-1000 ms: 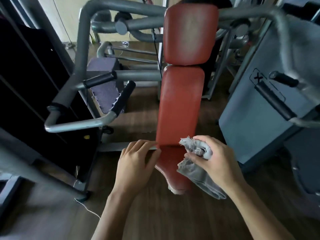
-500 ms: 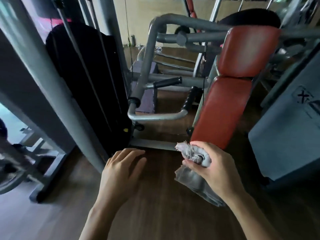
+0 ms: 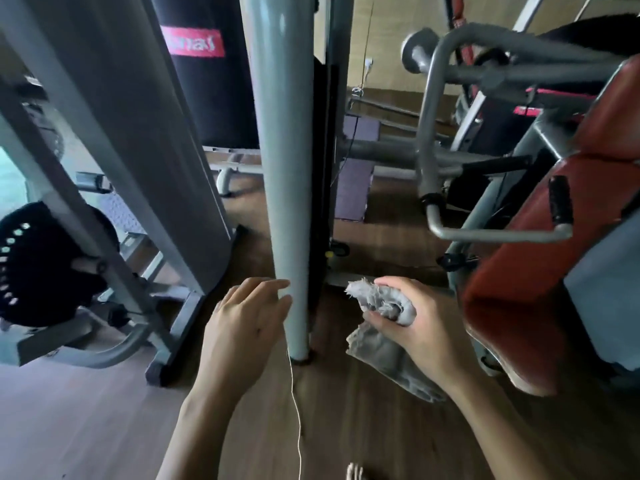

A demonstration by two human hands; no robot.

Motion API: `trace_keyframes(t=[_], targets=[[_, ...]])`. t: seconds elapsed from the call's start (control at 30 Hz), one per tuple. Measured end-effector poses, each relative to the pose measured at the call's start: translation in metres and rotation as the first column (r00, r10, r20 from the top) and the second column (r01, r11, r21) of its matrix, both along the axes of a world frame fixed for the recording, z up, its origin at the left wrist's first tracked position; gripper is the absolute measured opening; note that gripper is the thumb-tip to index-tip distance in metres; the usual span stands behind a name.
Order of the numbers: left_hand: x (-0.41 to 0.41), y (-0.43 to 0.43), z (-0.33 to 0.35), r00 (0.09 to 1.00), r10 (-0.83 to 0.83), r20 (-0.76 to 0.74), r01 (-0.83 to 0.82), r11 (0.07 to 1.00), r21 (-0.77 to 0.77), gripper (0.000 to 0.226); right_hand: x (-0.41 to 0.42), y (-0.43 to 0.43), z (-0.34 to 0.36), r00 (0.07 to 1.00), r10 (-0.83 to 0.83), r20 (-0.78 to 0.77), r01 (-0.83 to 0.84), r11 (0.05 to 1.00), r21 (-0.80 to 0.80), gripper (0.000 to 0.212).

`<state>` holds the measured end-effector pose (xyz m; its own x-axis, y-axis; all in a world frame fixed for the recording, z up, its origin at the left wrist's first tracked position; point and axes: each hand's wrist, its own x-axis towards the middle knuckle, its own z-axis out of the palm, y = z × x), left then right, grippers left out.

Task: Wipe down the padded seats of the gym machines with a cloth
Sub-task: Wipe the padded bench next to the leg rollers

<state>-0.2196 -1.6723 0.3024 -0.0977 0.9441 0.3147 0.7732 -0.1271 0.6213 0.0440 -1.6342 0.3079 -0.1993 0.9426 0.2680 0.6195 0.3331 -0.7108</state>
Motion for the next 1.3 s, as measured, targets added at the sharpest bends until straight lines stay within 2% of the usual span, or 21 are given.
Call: trace_keyframes(t=[0.13,0.4,0.6,0.77,0.97,1.1,1.3], targets=[[-0.059,0.031,-0.005,0.999,0.05,-0.021,-0.05,0.998,-0.03,0.019,-0.056,0.036,-0.007,1.0,0.01,-0.027,-0.01,1.0,-0.002,0.042],[-0.158,0.117,0.004,0.995,0.099,0.003,-0.099,0.994,-0.053,0.024,-0.183,0.131,-0.021,0.991,0.064,-0.12,-0.071,0.996,-0.053,0.039],[-0.24,0.163,0.015,0.989,0.142,0.05,-0.141,0.989,-0.035,0.034,-0.262,0.187,-0.007,0.989,0.115,-0.098,-0.12,0.992,-0.046,0.043],[-0.305,0.199,0.018,0.997,0.059,0.049,-0.058,0.998,-0.013,0.031,-0.312,0.21,0.003,0.996,0.05,-0.075,-0.048,0.999,0.026,0.043],[-0.372,0.243,0.022,0.998,-0.068,-0.008,0.068,0.997,-0.036,0.031,-0.377,0.229,0.002,0.998,-0.04,-0.039,0.04,0.999,0.004,0.045],[-0.404,0.284,0.024,0.992,-0.126,0.029,0.128,0.99,-0.06,0.022,-0.404,0.251,0.003,0.992,-0.124,-0.025,0.125,0.992,0.006,0.046],[-0.424,0.382,0.028,0.979,-0.198,0.056,0.2,0.979,-0.042,0.032,-0.422,0.318,0.005,0.979,-0.2,-0.044,0.2,0.98,0.003,0.043]])
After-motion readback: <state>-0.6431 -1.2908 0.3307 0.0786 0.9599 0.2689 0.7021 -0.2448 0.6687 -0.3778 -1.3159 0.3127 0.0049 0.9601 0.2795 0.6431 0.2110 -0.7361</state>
